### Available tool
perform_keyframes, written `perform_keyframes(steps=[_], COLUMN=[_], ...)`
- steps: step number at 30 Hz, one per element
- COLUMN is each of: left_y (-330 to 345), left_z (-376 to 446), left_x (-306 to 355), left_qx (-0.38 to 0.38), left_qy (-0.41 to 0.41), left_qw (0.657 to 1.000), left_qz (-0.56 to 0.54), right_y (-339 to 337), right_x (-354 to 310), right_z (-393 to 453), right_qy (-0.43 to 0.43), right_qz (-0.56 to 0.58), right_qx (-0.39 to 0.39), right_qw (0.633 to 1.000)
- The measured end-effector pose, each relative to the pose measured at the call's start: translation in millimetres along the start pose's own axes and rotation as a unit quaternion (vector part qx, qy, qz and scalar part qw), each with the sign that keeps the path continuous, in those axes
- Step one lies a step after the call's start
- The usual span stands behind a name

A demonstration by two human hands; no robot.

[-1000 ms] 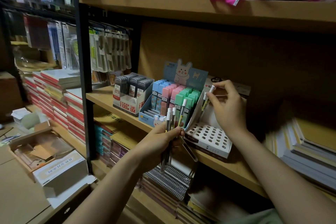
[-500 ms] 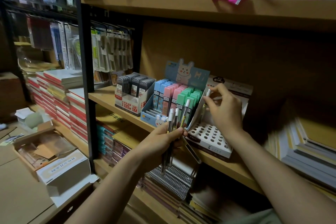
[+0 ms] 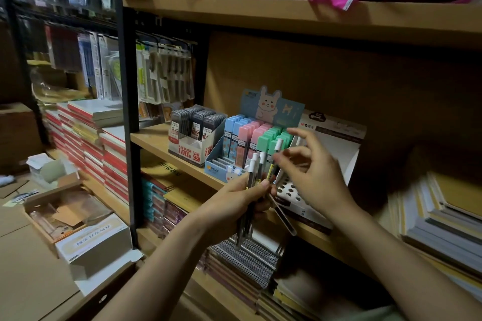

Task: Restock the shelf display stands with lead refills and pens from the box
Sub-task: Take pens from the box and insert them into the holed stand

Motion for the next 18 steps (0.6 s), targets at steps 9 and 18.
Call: perform_keyframes(steps=[9, 18], left_y=[-15, -23], left_z=[0, 2], left_x=[-7, -9], left_qx=[0.1, 0.154], left_qy=[-0.033, -0.022], left_qw=[0.99, 0.985], left_qz=[-0.088, 0.077], right_y=[-5, -34], right_x=[-7, 2], right_z=[3, 11], right_qy=[0.064, 0.009], right_qz=[0.242, 0.232], right_qx=[-0.011, 0.084], right_qw=[0.968, 0.969])
Point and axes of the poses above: each hand's wrist, its own z-axis towards the middle knuckle, its own y-axis out of the palm, x = y × z, the point moved 3 cm from there along z, towards the middle knuckle, and after that the axes turned 8 degrees about y, right-handed, at the moved point
